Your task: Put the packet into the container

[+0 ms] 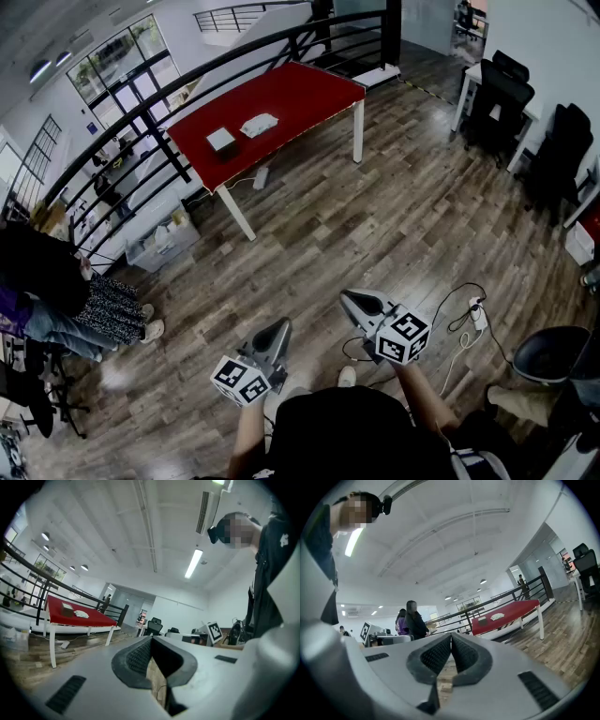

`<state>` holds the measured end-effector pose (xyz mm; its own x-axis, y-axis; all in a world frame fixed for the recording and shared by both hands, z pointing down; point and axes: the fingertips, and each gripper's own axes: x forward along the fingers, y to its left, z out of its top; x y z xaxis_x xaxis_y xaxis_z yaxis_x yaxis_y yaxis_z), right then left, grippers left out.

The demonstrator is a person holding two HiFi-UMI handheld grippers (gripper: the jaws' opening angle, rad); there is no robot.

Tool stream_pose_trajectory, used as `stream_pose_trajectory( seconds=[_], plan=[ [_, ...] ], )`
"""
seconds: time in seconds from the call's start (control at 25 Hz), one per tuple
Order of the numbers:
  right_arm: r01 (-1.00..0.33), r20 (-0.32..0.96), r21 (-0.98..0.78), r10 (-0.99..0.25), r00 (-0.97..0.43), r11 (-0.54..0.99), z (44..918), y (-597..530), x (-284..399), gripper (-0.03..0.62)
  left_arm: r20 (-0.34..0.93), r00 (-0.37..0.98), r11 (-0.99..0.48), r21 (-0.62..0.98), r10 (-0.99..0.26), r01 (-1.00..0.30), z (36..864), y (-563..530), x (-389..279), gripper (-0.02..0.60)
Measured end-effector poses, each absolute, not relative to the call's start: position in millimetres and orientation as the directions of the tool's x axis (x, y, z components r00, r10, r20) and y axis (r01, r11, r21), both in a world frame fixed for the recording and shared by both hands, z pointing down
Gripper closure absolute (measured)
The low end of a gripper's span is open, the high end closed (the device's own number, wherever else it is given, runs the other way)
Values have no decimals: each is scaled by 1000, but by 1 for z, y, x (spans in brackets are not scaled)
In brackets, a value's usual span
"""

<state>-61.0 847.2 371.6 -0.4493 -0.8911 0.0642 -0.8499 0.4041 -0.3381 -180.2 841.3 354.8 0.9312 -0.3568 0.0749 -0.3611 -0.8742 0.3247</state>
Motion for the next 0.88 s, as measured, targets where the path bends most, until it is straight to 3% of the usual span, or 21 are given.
stream_pose_trajectory(
  seconds=[0.24, 0.44, 0.88],
  plan=[
    [-840, 73, -356, -884, -463, 410, 381, 842, -38, 572, -1, 962, -913, 317, -272, -257, 340, 858, -129, 577],
    [-828, 65, -361, -874, -481, 428, 382, 832, -34, 573, 59, 959, -914, 290, -277, -282, 348, 848, -118, 577],
    [-811, 44, -375, -866, -499, 449, 382, 783, -34, 572, 68, 946, -901, 291, -316, -322, 357, 804, -124, 577]
  ],
)
